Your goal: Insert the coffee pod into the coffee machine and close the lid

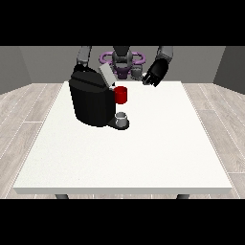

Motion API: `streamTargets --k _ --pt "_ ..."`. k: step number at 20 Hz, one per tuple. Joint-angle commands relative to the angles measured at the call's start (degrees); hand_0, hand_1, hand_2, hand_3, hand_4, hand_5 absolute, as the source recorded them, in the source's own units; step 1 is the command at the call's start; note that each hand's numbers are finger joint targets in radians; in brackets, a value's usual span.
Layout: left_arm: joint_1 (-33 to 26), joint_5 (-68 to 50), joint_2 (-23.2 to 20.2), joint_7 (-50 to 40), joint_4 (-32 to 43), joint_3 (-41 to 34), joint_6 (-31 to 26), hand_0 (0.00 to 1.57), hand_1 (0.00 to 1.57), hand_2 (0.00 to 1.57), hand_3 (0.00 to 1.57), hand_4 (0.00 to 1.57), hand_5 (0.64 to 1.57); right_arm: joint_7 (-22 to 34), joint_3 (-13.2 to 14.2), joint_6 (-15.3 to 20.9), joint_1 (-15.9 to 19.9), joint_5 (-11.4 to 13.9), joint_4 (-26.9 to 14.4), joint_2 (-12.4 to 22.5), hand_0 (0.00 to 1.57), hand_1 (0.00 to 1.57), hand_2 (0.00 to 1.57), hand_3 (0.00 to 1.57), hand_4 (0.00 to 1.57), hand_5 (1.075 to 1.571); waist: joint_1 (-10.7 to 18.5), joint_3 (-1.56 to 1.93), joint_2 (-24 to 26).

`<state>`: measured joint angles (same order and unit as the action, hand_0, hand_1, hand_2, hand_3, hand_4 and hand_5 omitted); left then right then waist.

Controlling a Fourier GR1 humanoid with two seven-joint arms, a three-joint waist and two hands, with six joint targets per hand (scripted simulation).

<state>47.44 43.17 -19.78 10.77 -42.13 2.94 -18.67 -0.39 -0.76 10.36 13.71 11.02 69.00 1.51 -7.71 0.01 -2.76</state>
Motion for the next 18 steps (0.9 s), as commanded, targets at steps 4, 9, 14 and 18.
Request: streamTargets --k 4,9,14,18 --pt "6.5 -3.2 0.5 -2.5 -0.8 -4.2 -4.5 1.38 1.38 1.4 1.38 0.52 1.571 -1.4 -0.6 -0.8 0.6 -0.3 1.2 -0.2 0.0 0.0 0.0 0.0 0.0 1.571 -2.5 -0.01 0.1" --pt "13.7 -4.0 -0.9 -7.2 -0.4 -7.3 -5.3 1.2 1.2 1.24 1.26 0.49 1.571 -2.7 1.5 -0.6 3.6 -1.7 1.0 0.8 0.0 0.0 0.0 0.0 0.0 1.571 -4.8 0.0 -3.4" --pt "16.4 -3.3 -2.7 -6.7 1.4 -8.2 -4.7 1.17 1.17 1.25 1.27 0.48 1.571 3.1 -0.5 0.1 7.0 0.2 5.6 0.6 0.0 0.0 0.0 0.0 0.0 1.571 -8.0 -0.02 -5.5" --pt "21.1 -3.5 -4.5 -11.1 2.7 -10.2 -5.9 1.25 1.25 1.3 1.25 0.48 1.571 2.2 1.9 -2.9 8.2 -2.2 5.1 3.2 0.0 0.0 0.0 0.0 0.26 1.571 -9.7 0.0 -7.5"
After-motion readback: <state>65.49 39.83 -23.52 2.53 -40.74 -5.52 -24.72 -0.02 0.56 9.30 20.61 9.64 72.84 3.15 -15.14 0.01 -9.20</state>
